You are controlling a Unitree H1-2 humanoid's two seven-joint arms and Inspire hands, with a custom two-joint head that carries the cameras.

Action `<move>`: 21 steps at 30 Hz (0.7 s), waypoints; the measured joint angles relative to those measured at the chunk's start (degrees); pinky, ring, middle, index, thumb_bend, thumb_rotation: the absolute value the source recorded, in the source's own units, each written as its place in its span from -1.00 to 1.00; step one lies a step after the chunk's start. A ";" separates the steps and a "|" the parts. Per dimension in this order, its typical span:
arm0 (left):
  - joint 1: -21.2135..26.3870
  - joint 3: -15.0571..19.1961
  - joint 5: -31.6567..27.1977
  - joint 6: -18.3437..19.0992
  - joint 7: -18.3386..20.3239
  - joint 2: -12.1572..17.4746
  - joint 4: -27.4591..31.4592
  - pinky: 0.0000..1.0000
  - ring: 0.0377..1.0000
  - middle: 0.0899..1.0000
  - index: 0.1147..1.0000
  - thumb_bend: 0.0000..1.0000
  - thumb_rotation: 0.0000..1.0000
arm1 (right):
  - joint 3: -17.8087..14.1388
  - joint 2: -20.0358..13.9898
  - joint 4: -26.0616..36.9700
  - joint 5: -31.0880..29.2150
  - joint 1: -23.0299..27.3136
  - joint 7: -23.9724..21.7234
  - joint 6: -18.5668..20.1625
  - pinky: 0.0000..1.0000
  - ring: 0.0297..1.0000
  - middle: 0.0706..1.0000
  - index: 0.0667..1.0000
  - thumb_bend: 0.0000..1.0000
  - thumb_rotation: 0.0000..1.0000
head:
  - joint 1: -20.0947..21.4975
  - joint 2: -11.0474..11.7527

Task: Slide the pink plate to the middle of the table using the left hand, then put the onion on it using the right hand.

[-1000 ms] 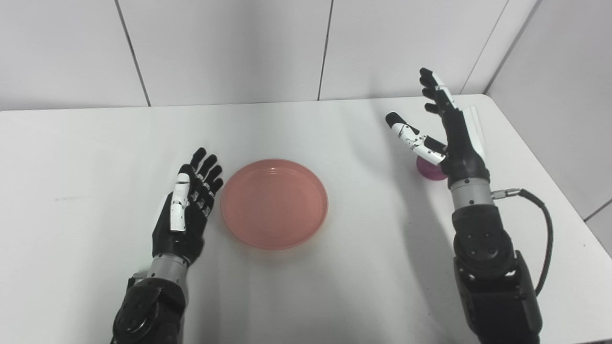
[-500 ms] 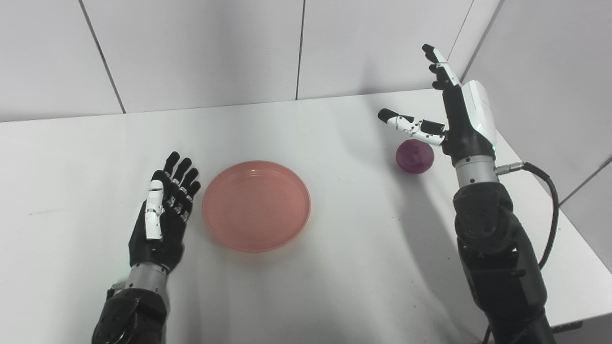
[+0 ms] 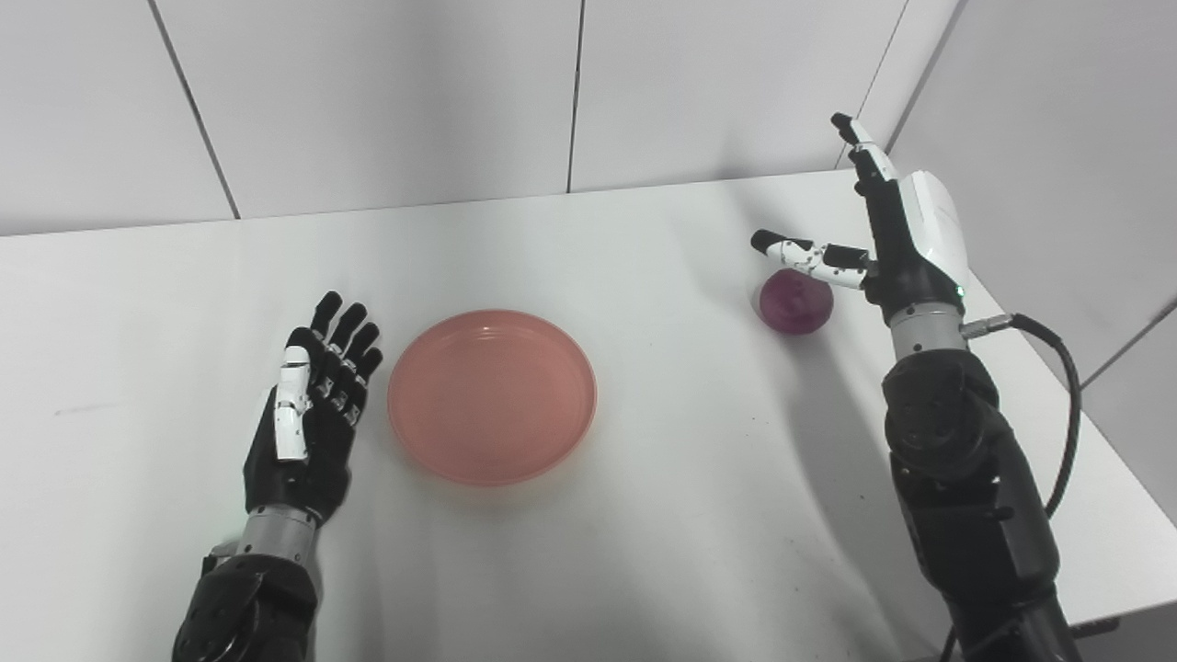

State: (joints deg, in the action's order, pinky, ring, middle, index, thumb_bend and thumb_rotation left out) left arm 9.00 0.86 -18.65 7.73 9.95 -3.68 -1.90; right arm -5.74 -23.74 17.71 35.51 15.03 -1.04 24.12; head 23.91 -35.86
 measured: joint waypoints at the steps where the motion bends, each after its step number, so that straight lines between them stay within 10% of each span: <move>1: 0.03 0.00 0.00 -0.01 0.01 0.00 -0.06 0.97 0.93 0.92 0.92 -0.10 1.00 | -0.05 -0.15 -0.58 0.01 -0.01 -0.01 0.00 0.57 0.78 0.84 0.88 1.00 -0.30 | 0.00 0.00; 21: 0.04 0.11 -0.05 -0.05 0.06 0.04 0.10 0.97 0.93 0.93 0.92 -0.10 1.00 | -0.43 -1.60 -7.22 0.67 -0.92 -0.81 0.53 0.58 0.77 0.84 0.85 1.00 -0.34 | -0.09 -0.26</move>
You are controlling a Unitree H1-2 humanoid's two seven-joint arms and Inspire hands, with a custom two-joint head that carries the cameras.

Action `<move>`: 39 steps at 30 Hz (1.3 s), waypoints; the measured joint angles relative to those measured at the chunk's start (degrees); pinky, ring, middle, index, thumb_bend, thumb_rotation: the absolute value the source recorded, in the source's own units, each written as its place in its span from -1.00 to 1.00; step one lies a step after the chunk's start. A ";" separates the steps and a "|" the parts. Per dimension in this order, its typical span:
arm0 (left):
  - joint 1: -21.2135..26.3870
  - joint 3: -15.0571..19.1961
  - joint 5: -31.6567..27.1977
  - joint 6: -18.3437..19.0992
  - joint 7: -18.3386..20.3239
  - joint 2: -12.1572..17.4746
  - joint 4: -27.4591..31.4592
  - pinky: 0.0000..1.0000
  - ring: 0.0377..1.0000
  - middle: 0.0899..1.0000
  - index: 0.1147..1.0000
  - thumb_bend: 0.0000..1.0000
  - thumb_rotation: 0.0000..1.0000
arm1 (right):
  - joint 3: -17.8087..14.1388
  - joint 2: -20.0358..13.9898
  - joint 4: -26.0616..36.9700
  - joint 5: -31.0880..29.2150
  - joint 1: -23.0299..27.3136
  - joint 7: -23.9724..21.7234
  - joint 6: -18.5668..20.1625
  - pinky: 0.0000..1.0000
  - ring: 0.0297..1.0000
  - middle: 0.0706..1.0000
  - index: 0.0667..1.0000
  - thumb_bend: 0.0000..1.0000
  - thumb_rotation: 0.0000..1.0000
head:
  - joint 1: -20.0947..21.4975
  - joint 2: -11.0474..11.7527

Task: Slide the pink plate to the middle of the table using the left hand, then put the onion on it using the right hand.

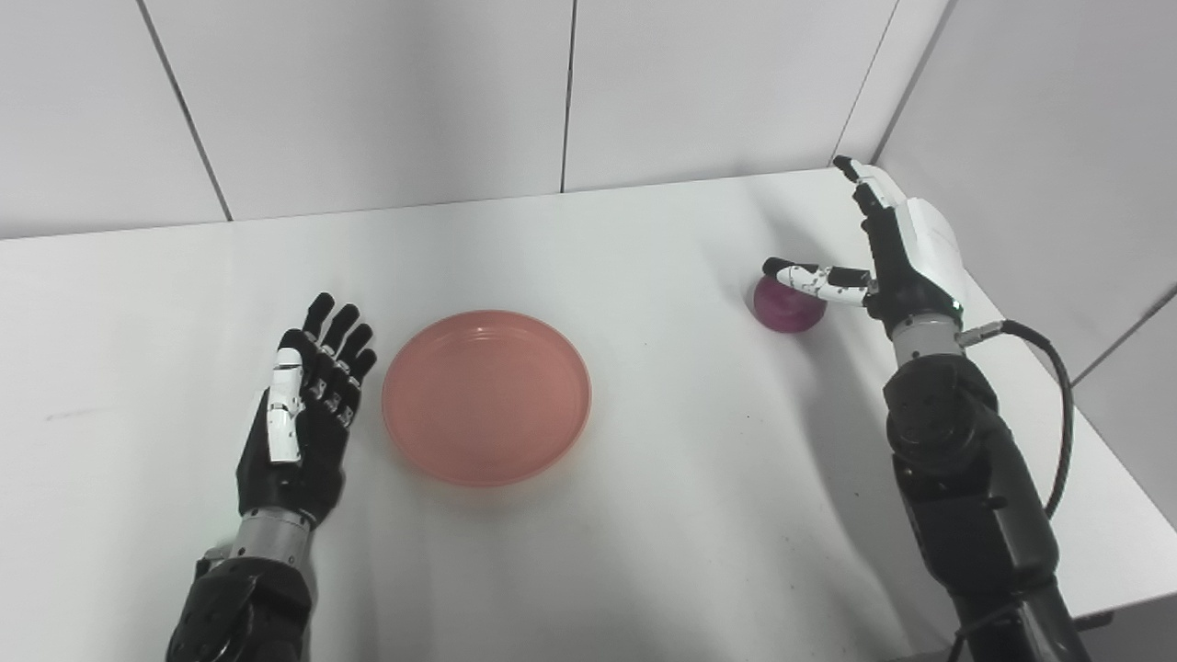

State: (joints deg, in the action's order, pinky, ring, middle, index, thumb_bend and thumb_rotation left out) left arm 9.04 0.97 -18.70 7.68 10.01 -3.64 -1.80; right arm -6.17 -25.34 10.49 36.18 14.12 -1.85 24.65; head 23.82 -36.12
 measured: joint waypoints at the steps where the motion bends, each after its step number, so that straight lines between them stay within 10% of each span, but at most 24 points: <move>1: 0.00 0.01 -0.02 0.00 0.00 0.00 0.02 0.98 0.94 0.93 0.92 -0.10 1.00 | 0.02 -0.07 0.00 -0.24 -0.34 -0.10 0.00 0.60 0.79 0.85 0.86 1.00 -0.34 | 0.00 0.00; 39: -0.01 0.24 -1.25 0.00 0.58 0.45 -0.26 0.98 0.95 0.94 0.93 -0.12 1.00 | 4.16 -2.77 -7.93 -1.19 -0.55 -4.68 1.49 0.65 0.82 0.87 0.88 1.00 -0.25 | -0.18 -0.26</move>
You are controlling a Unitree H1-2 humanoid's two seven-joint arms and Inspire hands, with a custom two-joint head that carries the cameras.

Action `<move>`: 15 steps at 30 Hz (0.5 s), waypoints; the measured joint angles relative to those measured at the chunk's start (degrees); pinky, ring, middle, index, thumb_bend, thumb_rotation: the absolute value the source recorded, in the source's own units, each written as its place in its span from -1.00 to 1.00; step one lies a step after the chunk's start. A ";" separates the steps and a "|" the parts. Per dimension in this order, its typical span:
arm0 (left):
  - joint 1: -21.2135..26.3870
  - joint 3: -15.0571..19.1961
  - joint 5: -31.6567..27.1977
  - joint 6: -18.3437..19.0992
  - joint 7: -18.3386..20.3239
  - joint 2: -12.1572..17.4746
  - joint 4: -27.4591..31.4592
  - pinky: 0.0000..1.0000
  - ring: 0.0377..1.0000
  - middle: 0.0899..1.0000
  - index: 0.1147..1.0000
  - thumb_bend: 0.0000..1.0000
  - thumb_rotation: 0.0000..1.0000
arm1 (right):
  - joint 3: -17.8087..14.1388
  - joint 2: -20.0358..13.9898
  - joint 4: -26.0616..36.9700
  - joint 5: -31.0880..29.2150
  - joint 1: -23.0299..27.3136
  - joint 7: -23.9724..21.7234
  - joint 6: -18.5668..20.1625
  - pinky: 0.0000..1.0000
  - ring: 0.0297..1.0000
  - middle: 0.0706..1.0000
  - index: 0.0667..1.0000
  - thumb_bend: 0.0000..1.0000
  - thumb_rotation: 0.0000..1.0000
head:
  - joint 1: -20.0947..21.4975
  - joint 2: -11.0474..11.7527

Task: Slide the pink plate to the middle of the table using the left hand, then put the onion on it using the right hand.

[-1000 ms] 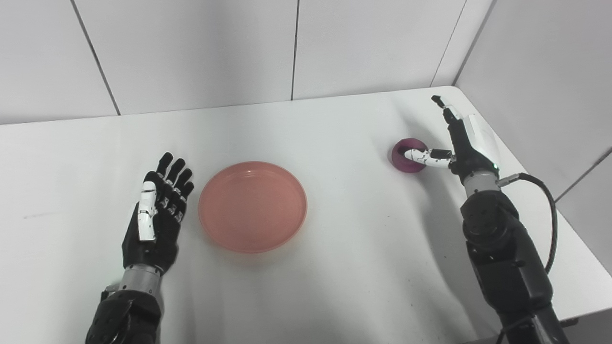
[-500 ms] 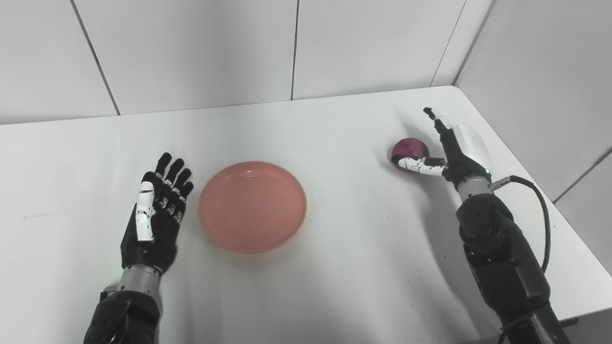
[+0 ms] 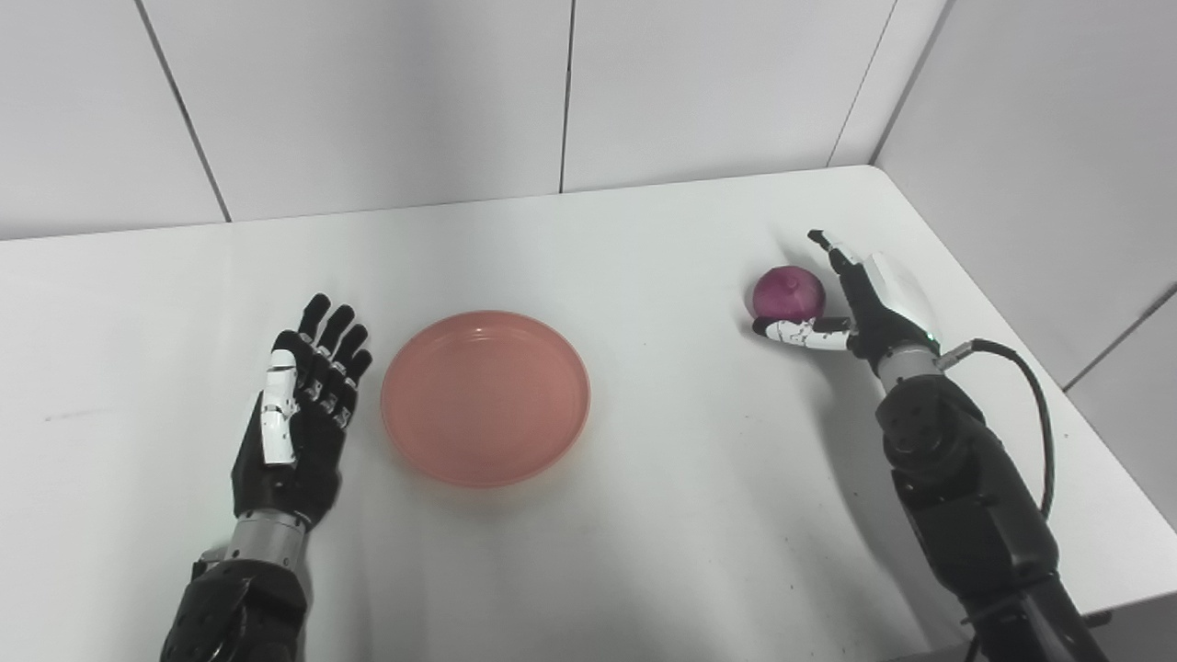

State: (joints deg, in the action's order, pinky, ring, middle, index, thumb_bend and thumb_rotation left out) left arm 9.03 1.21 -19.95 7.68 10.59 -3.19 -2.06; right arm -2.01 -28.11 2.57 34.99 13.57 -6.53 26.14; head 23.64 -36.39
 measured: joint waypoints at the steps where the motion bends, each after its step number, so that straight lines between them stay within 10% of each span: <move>1: 0.00 0.00 0.00 0.00 0.00 0.00 0.03 0.98 0.95 0.94 0.93 -0.12 1.00 | 0.19 -0.01 -0.14 -0.10 0.00 -0.01 0.00 0.65 0.82 0.87 0.88 1.00 -0.25 | 0.09 -0.09; 15: 0.00 -0.06 0.01 0.01 0.00 0.13 0.07 0.96 0.94 0.94 0.92 -0.10 1.00 | 0.86 -1.08 -1.98 -0.77 0.96 -0.26 0.06 0.64 0.81 0.85 0.86 1.00 -0.27 | -0.09 -0.18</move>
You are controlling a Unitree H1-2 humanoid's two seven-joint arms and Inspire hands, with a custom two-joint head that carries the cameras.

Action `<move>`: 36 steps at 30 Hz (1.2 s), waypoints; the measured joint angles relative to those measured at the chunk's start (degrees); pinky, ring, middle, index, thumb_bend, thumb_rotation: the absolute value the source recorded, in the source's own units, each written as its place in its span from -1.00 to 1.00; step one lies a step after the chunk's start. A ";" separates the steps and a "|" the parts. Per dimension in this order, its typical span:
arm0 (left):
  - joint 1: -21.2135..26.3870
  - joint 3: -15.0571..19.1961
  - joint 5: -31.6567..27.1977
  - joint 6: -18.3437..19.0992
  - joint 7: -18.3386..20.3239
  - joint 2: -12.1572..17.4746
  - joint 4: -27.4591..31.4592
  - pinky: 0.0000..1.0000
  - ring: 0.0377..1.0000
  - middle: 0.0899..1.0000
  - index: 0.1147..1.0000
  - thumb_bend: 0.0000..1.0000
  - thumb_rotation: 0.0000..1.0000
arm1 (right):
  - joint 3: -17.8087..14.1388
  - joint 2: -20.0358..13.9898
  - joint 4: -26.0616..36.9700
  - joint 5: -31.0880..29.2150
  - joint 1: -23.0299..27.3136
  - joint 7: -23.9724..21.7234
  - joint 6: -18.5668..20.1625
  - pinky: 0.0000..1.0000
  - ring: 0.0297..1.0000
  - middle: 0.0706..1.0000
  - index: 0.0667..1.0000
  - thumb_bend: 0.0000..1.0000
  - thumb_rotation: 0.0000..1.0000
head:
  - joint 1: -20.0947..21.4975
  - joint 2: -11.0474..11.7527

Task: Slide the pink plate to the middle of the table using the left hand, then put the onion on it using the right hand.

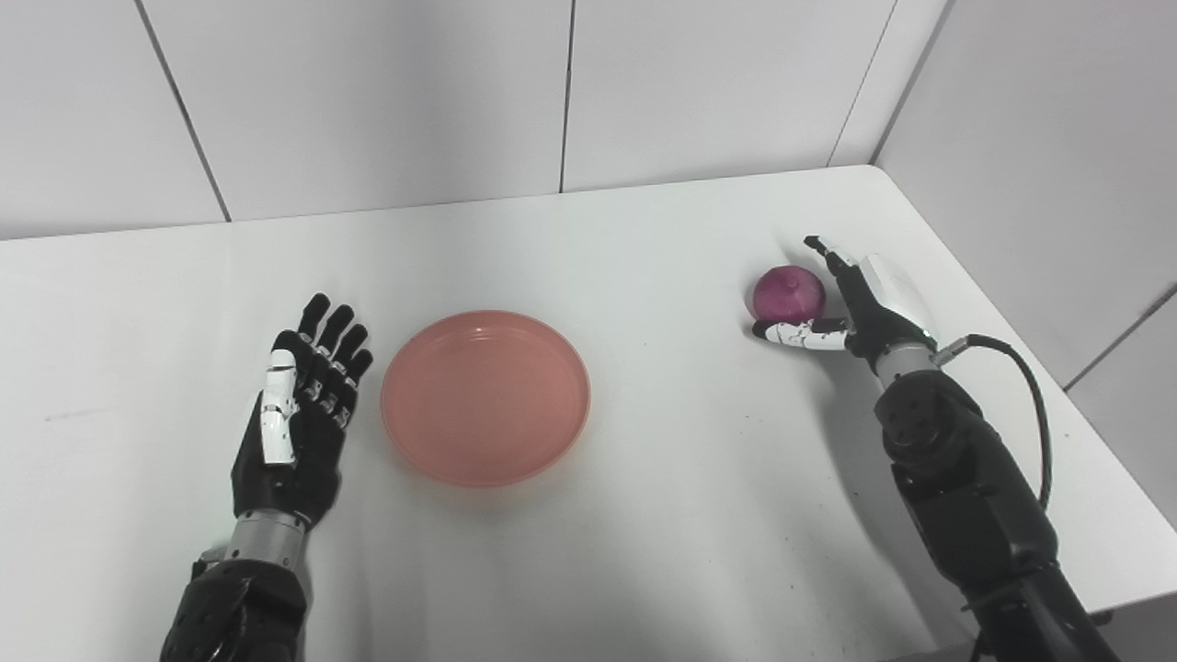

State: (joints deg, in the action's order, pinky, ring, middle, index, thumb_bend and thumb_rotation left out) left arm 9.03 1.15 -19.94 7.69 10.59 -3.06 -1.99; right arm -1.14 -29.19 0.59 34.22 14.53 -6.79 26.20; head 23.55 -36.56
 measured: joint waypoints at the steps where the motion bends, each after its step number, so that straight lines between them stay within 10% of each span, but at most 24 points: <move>1: 0.00 0.00 0.00 0.01 0.00 0.00 0.03 0.97 0.94 0.94 0.92 -0.10 1.00 | 0.01 0.00 -0.04 -0.04 0.01 0.00 0.00 0.62 0.80 0.85 0.85 1.00 -0.27 | 0.00 0.00; 20: -0.10 -0.07 0.08 0.31 -0.63 -0.23 0.50 0.96 0.94 0.94 0.90 -0.10 1.00 | 0.70 -0.85 -0.10 0.32 1.00 -1.46 0.40 0.46 0.65 0.72 0.68 0.89 -0.38 | -0.35 -0.26; 32: -0.12 -0.11 0.07 0.51 -0.74 -0.24 0.66 0.97 0.94 0.93 0.89 -0.11 1.00 | 0.84 -1.33 0.34 -0.22 1.18 -1.14 0.12 0.05 0.12 0.19 0.17 0.63 -0.84 | -0.35 -0.35; 33: -0.12 -0.10 0.06 0.56 -0.74 -0.23 0.68 0.97 0.94 0.93 0.89 -0.10 1.00 | 0.88 -1.40 0.34 -0.44 1.19 -1.16 -0.03 0.02 0.09 0.15 0.02 0.28 -0.78 | -0.35 -0.35; 36: -0.12 -0.09 0.06 0.62 -0.74 -0.22 0.69 0.97 0.94 0.93 0.90 -0.10 1.00 | 1.23 -1.57 0.48 -0.88 1.22 -1.18 -0.15 -0.04 0.06 0.11 -0.08 0.06 -0.74 | -0.35 -0.44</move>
State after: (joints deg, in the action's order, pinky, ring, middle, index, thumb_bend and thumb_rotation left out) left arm 8.91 1.07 -19.88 8.31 9.85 -3.28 -1.31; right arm 0.08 -30.76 1.07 33.34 15.75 -7.97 26.05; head 23.20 -37.00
